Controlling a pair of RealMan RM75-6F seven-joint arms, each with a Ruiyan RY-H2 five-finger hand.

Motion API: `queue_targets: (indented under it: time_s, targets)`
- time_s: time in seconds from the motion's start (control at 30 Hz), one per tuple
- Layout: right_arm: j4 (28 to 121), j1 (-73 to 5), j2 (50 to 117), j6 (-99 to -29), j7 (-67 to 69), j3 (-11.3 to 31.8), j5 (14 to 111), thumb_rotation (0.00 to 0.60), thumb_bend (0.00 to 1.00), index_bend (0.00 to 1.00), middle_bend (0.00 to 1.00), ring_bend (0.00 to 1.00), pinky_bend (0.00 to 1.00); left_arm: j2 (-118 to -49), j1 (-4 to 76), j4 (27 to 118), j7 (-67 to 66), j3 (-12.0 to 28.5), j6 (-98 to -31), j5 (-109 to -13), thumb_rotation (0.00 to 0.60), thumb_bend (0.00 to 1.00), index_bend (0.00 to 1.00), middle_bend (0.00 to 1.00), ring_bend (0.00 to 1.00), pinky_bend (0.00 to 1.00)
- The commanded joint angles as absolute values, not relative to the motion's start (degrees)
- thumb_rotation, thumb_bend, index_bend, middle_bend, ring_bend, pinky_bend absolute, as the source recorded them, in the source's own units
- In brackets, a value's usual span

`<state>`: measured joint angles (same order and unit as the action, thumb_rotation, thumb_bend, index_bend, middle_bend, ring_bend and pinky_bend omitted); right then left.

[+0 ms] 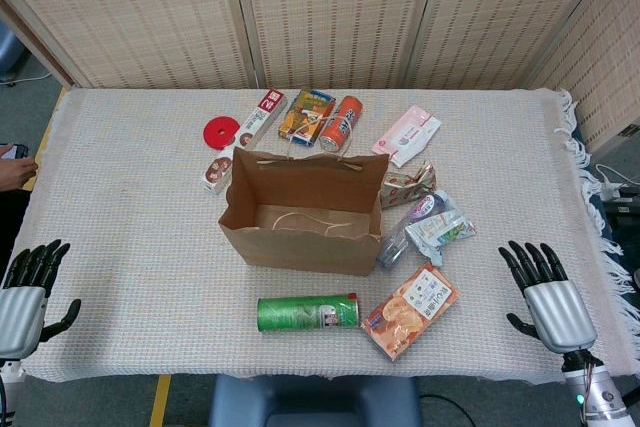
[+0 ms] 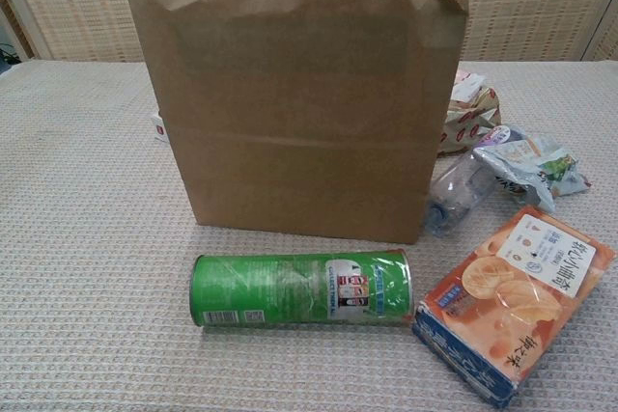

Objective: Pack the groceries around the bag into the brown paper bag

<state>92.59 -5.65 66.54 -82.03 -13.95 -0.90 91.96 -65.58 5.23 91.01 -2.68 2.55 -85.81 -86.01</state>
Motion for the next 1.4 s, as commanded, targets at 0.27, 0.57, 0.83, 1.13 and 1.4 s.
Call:
queue_targets:
  time_s: [0.27,0.57,0.83,1.13,1.4]
  targets:
    - [92.4,-5.8,66.2,-81.9,-13.2,-1.3,92.7,0.600,0.04,0.00,0.01,0.00,0.00,-65.7,5.1,91.0,-4.1,2.5,-86.0,-85.9,0.600,0.35,0.00,0.00,0.00,0.00]
    - [94.3,-10.4,61.5,-72.3,-7.1,-5.5,96.6,0.600,0.03,0.00,0.01,0.00,0.00,-65.6,5.4,91.2,-3.9,2.7,-85.5,-85.6,0.600,0.35,0.00,0.00,0.00,0.00]
    - [96.8,-17.2,60.4,-64.1,-9.8,-5.8,101.3,0.600,0.01,0.00,0.01,0.00,0.00,-65.6,5.3,91.4,-4.1,2.7,-85.5,-85.5,0.600,0.35,0.00,0.00,0.00,0.00]
    - [100.5,-23.4,62.6,-53.2,-15.8,-4.4,98.0,0.600,0.01,0.00,0.01,0.00,0.00,-65.7,5.2,91.3,-4.2,2.7,-85.7,-85.4,0.600,0.35,0.00,0.00,0.00,0.00]
    - [100.9,-26.6,66.4,-47.7,-20.7,-3.0,93.4,0.600,0.01,0.00,0.01,0.00,0.00,-65.6,5.3,91.4,-4.1,2.7,-85.5,-85.3,0.600,0.35,0.00,0.00,0.00,0.00]
